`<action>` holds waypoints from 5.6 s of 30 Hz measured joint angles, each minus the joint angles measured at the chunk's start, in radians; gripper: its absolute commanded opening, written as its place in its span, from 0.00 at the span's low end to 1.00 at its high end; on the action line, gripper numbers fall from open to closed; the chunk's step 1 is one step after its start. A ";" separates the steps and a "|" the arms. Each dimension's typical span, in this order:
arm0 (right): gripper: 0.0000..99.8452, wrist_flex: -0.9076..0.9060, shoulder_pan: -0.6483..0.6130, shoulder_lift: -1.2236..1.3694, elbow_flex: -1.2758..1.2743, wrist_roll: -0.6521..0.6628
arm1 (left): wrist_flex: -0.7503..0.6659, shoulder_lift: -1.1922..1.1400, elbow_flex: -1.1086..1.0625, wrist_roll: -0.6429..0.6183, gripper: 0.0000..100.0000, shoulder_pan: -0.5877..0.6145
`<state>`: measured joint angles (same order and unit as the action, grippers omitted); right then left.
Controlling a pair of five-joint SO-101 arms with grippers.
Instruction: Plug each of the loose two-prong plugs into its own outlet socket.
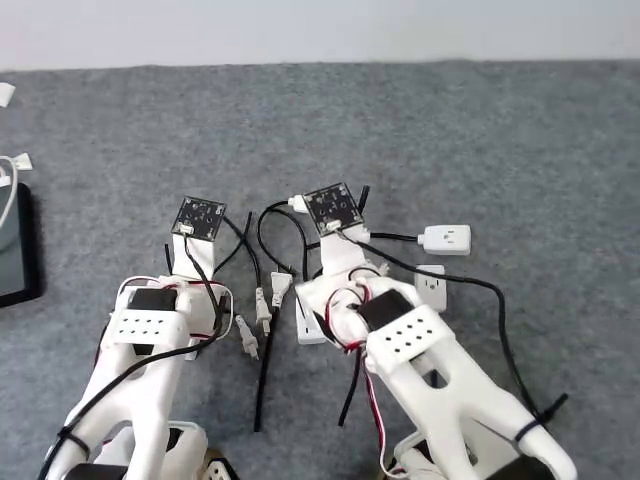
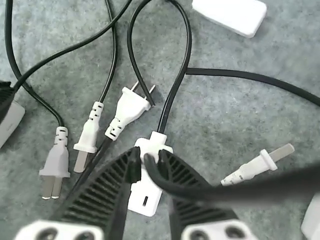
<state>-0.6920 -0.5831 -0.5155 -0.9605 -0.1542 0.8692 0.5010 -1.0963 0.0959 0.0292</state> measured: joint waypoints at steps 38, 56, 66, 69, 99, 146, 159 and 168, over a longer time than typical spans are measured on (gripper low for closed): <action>0.11 -0.055 -0.097 -0.012 -0.097 0.051 | 0.000 0.000 0.000 0.000 0.01 0.000; 0.22 -0.040 -0.110 0.097 -0.009 -0.049 | 0.000 0.000 0.000 0.000 0.01 0.000; 0.22 -0.081 -0.066 0.206 0.083 0.002 | 0.000 0.000 0.000 0.000 0.01 0.000; 0.22 -0.081 -0.066 0.207 0.083 0.006 | 0.000 0.000 0.000 0.000 0.01 0.000; 0.16 -0.215 -0.054 0.353 0.173 0.127 | 0.000 0.000 0.000 0.000 0.01 0.000; 0.06 -0.318 0.345 0.210 0.250 0.144 | 0.048 -0.304 0.184 -0.066 0.01 -0.413; 0.18 -0.476 0.396 0.210 0.302 1.169 | 0.069 -0.239 0.189 0.181 0.01 -0.293; 0.14 -0.370 0.347 0.212 0.219 1.103 | 0.060 0.180 -0.009 0.361 0.01 -0.437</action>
<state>-1.0618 -0.2363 -0.3038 -0.7411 0.9490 0.9291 0.6805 -1.1055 0.4565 -0.4081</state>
